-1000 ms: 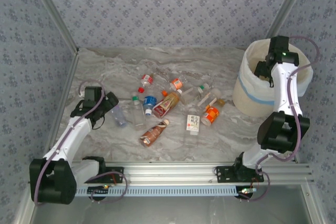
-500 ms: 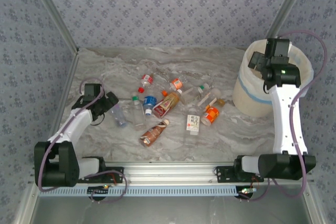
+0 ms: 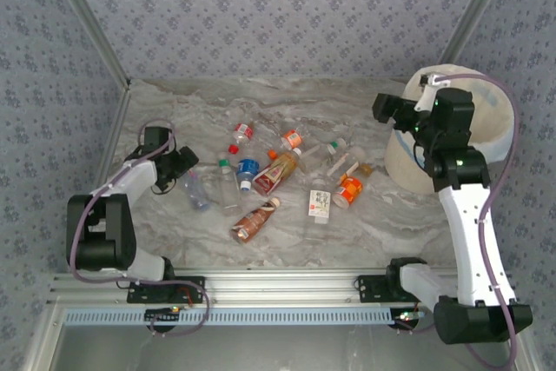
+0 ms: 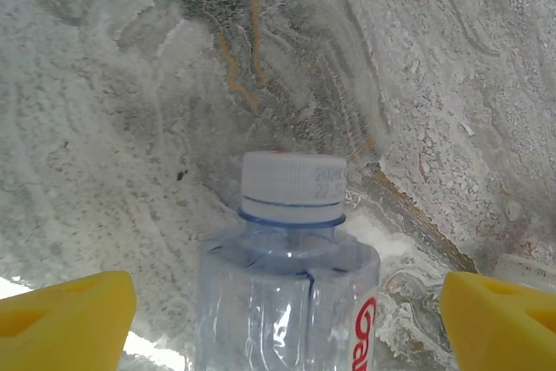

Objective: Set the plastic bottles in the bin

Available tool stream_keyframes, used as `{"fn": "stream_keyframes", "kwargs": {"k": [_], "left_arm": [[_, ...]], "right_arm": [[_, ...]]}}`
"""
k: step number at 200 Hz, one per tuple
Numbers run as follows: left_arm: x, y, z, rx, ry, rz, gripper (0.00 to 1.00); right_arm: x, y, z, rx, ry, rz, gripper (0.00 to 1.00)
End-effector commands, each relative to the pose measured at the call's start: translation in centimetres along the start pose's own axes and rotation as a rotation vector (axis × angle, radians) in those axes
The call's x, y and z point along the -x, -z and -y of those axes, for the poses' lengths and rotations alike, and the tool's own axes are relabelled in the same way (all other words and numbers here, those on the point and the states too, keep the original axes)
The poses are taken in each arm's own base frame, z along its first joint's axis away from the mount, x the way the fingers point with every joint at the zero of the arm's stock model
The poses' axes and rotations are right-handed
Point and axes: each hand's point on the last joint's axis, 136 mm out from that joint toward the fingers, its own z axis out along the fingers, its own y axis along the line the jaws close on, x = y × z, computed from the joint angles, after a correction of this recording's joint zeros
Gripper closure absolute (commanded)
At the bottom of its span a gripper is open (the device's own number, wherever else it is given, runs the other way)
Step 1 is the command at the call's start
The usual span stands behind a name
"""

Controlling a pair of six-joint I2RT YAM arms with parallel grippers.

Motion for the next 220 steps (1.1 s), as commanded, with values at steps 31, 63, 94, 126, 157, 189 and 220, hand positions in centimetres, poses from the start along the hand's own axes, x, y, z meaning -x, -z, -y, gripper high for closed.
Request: {"fn": "stream_keyframes", "kwargs": {"k": [31, 63, 94, 126, 157, 189, 220], "left_arm": [[-0.2, -1.2, 0.7, -0.021, -0.018, -0.04, 0.15], [-0.6, -1.9, 0.7, -0.025, -0.022, -0.044, 0.2], [-0.9, -2.2, 0.7, -0.033, -0.016, -0.036, 0.31], [-0.7, -2.3, 1.1, -0.038, -0.03, -0.013, 0.37], [-0.8, -2.8, 1.4, -0.03, -0.048, -0.029, 0.43], [-0.5, -2.5, 1.7, -0.033, -0.064, -0.011, 0.55], [1.5, -0.5, 2.9, -0.061, -0.063, 0.071, 0.65]], "right_arm": [[-0.5, 0.0, -9.3, 0.375, 0.082, 0.093, 0.0], [-1.7, -0.8, -11.5, 0.413, 0.152, 0.047, 0.0], [-2.5, -1.4, -12.7, 0.427, 0.197, 0.03, 0.0], [-3.3, -1.5, -13.9, 0.474, 0.248, 0.015, 0.0], [-3.2, -1.7, -14.2, 0.463, 0.259, 0.023, 0.0], [-3.6, -1.8, -14.1, 0.455, 0.26, 0.011, 0.0], [-4.3, -2.9, -14.0, 0.43, 0.209, -0.021, 0.0]]}}
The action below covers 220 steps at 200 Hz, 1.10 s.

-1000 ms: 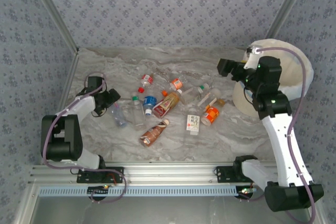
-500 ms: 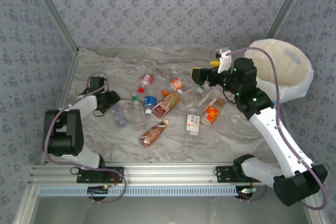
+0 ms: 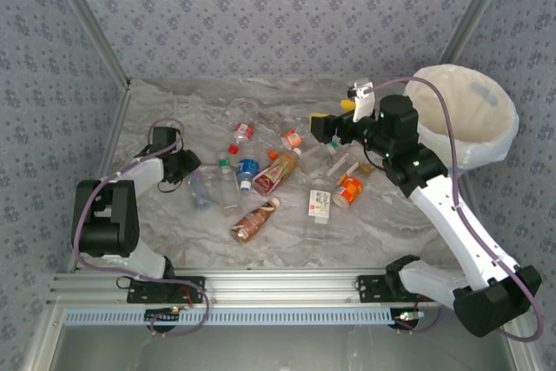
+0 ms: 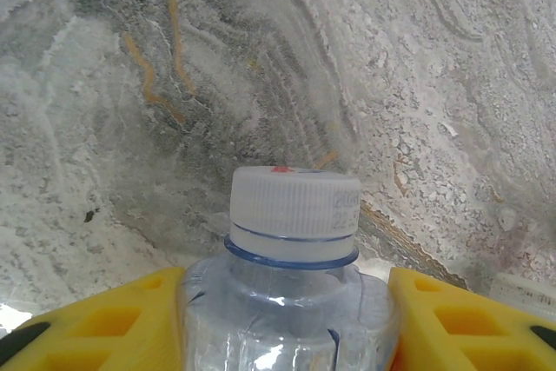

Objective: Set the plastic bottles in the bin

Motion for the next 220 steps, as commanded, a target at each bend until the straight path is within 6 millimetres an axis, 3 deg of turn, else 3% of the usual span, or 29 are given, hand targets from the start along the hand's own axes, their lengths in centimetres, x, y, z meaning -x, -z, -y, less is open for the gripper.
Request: {"fn": "stream_keyframes", "kwargs": {"k": [1, 38, 60, 63, 79, 108, 128, 156, 161, 191, 195, 220], "left_arm": [[2.1, 1.9, 1.3, -0.02, -0.019, 0.079, 0.66], [5.2, 6.4, 5.1, -0.128, -0.001, 0.218, 0.74], [6.8, 9.7, 10.4, -0.386, 0.031, 0.252, 0.86], [7.0, 10.2, 11.1, -0.413, 0.033, 0.258, 0.88], [8.0, 12.8, 14.7, -0.527, -0.003, 0.297, 1.0], [8.0, 17.5, 21.3, -0.714, -0.13, 0.346, 1.0], [7.2, 20.3, 24.5, -0.829, -0.212, 0.356, 1.0], [5.6, 23.5, 27.6, -0.964, -0.305, 0.325, 1.0], [5.3, 24.0, 28.0, -0.98, -0.316, 0.325, 1.0], [3.5, 25.9, 29.8, -1.049, -0.371, 0.312, 1.0], [3.3, 26.1, 30.0, -1.055, -0.376, 0.31, 1.0], [2.8, 26.8, 30.7, -1.085, -0.383, 0.302, 1.0]], "right_arm": [[1.0, -0.5, 0.0, -0.022, -0.025, 0.022, 0.0], [1.0, -2.7, -0.7, 0.0, -0.132, 0.019, 0.0], [0.0, -4.5, -1.1, -0.001, -0.177, 0.001, 0.0], [1.3, -4.5, -1.5, 0.007, -0.187, 0.029, 0.0], [1.2, -5.8, -1.9, 0.041, -0.287, 0.036, 0.0], [0.4, -7.9, -3.7, 0.109, -0.321, 0.009, 0.0], [-0.3, -8.9, -5.6, 0.166, -0.303, -0.009, 0.0], [-0.8, -10.0, -7.8, 0.26, -0.333, -0.005, 0.0], [-2.2, -10.3, -7.9, 0.269, -0.342, -0.026, 0.0], [-2.9, -10.9, -10.3, 0.333, -0.288, -0.052, 0.0], [-1.7, -10.8, -10.6, 0.33, -0.281, -0.034, 0.0], [-1.8, -11.4, -11.4, 0.349, -0.275, -0.043, 0.0]]}}
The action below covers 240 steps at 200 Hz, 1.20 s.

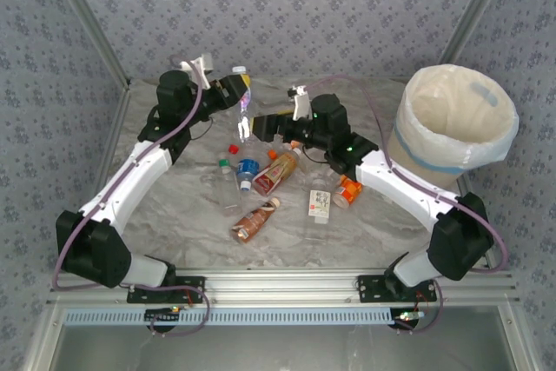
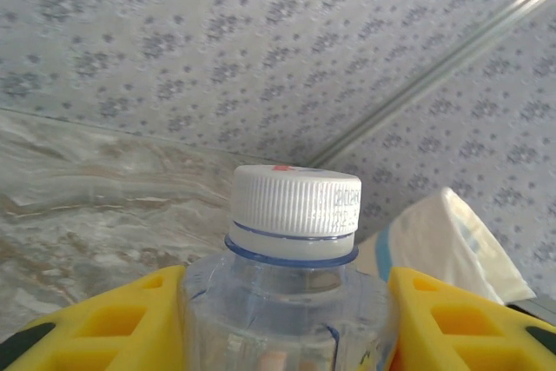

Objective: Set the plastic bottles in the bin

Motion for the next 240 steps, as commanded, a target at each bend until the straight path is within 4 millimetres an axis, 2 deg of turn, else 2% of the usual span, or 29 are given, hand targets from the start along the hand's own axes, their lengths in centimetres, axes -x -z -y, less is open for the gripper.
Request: {"fn": "stream_keyframes", "kwargs": {"k": [1, 43, 97, 122, 150, 166, 179, 196, 209, 220, 240], "left_arm": [[1.4, 0.1, 3.1, -0.096, -0.054, 0.027, 1.0], [1.3, 0.0, 4.6, -0.143, -0.055, 0.028, 1.0], [0.7, -0.2, 5.1, -0.16, -0.056, 0.009, 1.0], [0.4, -0.4, 5.0, -0.161, -0.051, -0.002, 1.0], [0.3, -0.4, 4.9, -0.153, -0.05, -0.01, 0.98], [0.3, -0.5, 4.7, -0.142, -0.051, -0.018, 0.86], [0.2, -0.6, 4.6, -0.132, -0.052, -0.024, 0.6], [0.4, -0.7, 4.4, -0.117, -0.061, -0.028, 0.35], [0.9, -0.8, 4.4, -0.103, -0.083, -0.02, 0.19], [1.8, -0.8, 4.2, -0.075, -0.107, -0.001, 0.09], [3.5, -1.0, 2.9, 0.019, -0.127, 0.04, 0.01]], "right_arm": [[1.6, -0.5, -2.0, 0.064, 0.033, 0.029, 0.0], [0.6, -1.9, -1.9, 0.068, 0.018, -0.031, 0.0], [0.3, -3.0, -2.0, 0.094, 0.001, -0.036, 0.01], [0.2, -3.5, -2.0, 0.104, -0.016, -0.04, 0.09], [0.5, -3.4, -1.6, 0.08, -0.005, -0.02, 0.27], [0.7, -3.2, -1.8, 0.081, 0.008, -0.022, 0.34], [0.7, -3.0, -1.5, 0.058, 0.02, -0.021, 0.38], [0.8, -2.6, -0.9, 0.023, 0.036, -0.02, 0.41], [0.9, -2.2, -0.3, -0.003, 0.043, -0.021, 0.41], [0.9, -1.8, 0.5, -0.048, 0.05, -0.025, 0.41], [1.0, -0.6, 2.1, -0.132, 0.083, -0.028, 0.41]]}}
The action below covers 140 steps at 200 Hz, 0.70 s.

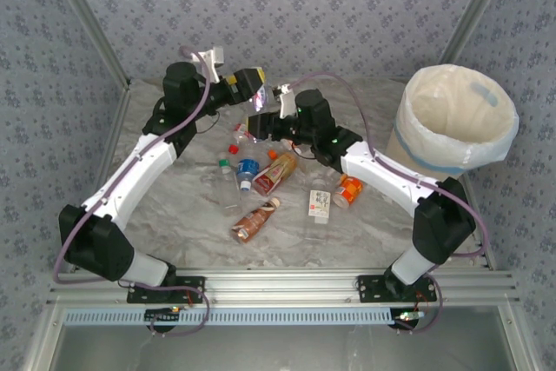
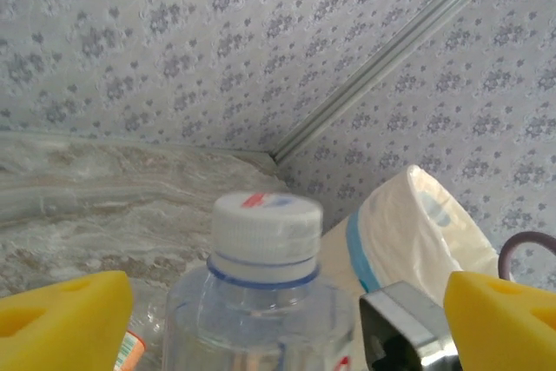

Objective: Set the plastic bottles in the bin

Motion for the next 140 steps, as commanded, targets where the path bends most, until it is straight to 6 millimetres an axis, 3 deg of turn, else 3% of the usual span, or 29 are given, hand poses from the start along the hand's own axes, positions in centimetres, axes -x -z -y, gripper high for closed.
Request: {"fn": "stream_keyframes", "kwargs": {"k": [1, 27, 55, 90, 110, 140], "left_arm": [[2.9, 0.3, -0.3, 0.075, -0.064, 0.066, 0.01], [4.2, 0.7, -2.6, 0.178, -0.039, 0.111, 0.01], [3.8, 2.3, -8.1, 0.437, 0.011, 0.151, 0.0], [2.6, 3.5, -13.0, 0.558, 0.088, 0.155, 0.01], [2.2, 3.7, -14.4, 0.578, 0.112, 0.146, 0.01], [1.8, 3.6, -15.0, 0.582, 0.122, 0.134, 0.01]], "right_arm": [[2.1, 2.6, 0.9, -0.099, 0.067, 0.047, 0.41], [3.2, 6.0, 2.2, -0.194, 0.113, 0.056, 0.4], [4.7, 11.8, 4.3, -0.389, 0.214, 0.035, 0.39], [9.1, 22.3, 8.7, -0.694, 0.175, 0.133, 0.38], [10.2, 28.6, 11.7, -0.854, 0.105, 0.211, 0.37], [10.1, 35.3, 15.7, -1.061, -0.015, 0.275, 0.37]]}}
